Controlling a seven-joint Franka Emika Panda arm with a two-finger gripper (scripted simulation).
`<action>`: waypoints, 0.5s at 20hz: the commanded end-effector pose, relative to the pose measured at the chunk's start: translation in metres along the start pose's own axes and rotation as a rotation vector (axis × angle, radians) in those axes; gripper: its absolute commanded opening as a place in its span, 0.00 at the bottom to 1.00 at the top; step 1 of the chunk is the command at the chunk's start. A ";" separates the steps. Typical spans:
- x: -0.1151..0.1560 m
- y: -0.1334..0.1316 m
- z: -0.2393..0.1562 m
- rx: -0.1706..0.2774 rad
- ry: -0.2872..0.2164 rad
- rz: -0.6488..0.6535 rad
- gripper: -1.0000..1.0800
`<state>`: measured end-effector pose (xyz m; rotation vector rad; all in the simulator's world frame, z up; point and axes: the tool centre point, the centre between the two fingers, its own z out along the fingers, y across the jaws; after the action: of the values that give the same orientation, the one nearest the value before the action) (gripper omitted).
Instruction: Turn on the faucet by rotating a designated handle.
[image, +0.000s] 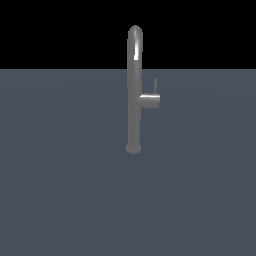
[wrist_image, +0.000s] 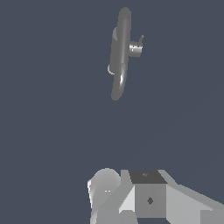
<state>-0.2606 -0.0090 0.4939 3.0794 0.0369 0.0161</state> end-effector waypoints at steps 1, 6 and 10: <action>0.000 0.000 0.000 0.000 0.000 0.000 0.00; 0.003 0.000 0.000 0.009 -0.009 0.009 0.00; 0.010 -0.001 0.000 0.029 -0.028 0.029 0.00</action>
<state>-0.2533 -0.0081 0.4940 3.1009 0.0039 -0.0144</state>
